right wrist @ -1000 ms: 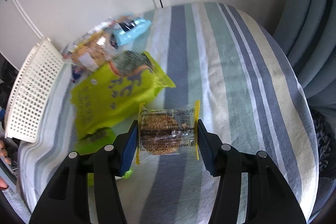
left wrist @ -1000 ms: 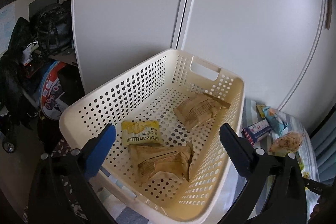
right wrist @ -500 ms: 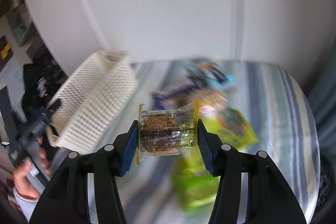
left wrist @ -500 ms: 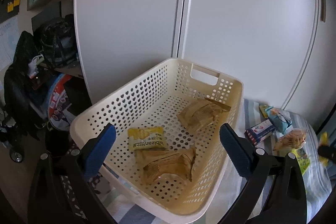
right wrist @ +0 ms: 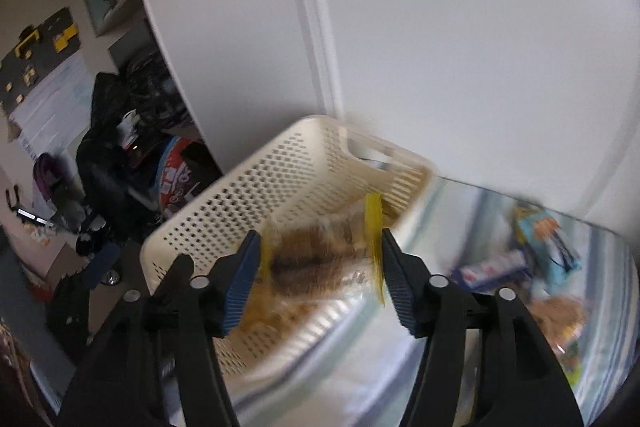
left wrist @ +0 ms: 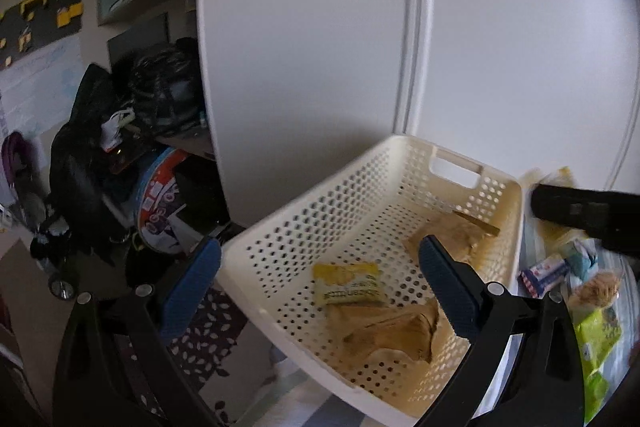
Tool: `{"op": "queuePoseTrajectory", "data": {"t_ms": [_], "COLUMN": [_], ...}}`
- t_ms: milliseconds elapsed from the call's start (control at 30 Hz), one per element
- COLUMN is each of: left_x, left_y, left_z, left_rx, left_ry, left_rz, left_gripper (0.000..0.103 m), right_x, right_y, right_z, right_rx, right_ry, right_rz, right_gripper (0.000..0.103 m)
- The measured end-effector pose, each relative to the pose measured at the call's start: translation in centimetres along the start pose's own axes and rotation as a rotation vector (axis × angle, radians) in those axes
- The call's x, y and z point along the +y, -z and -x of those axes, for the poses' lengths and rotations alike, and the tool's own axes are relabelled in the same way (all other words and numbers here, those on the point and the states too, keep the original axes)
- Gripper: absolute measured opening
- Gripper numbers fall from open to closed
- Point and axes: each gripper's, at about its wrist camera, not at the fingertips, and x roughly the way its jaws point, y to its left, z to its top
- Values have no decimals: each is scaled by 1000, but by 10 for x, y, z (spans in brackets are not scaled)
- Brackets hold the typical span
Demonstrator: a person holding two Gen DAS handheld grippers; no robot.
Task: Organize snacks
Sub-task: 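Carry the clear cookie pack over the basket and open the right gripper, then move the right gripper to the green square pack and grasp it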
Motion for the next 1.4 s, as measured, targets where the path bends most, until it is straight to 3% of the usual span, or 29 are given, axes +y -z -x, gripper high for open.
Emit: {"op": "queuePoseTrajectory", "data": {"t_ms": [100,433,933,1400], "left_x": [13,29,-7,-51], "left_y": [-4,-8,-1,12], "left_z": [0,2,14,29], "left_rx": [-8,-22,-40,-29], "left_ry": [-26,-49,50,210], "left_rz": [38,89,-11,-115], "left_gripper": [100,100,100,100], "right_x": [15,7,-86,-169], "right_y": [-7,-1,23,92], "right_z": [-21,-24,44,79], "right_rx": [4,-14,-51,32], "right_ry": [-9,34,175,268], "right_rz": [17,-13,-132,-263], "right_gripper": [83,97,98,98]}}
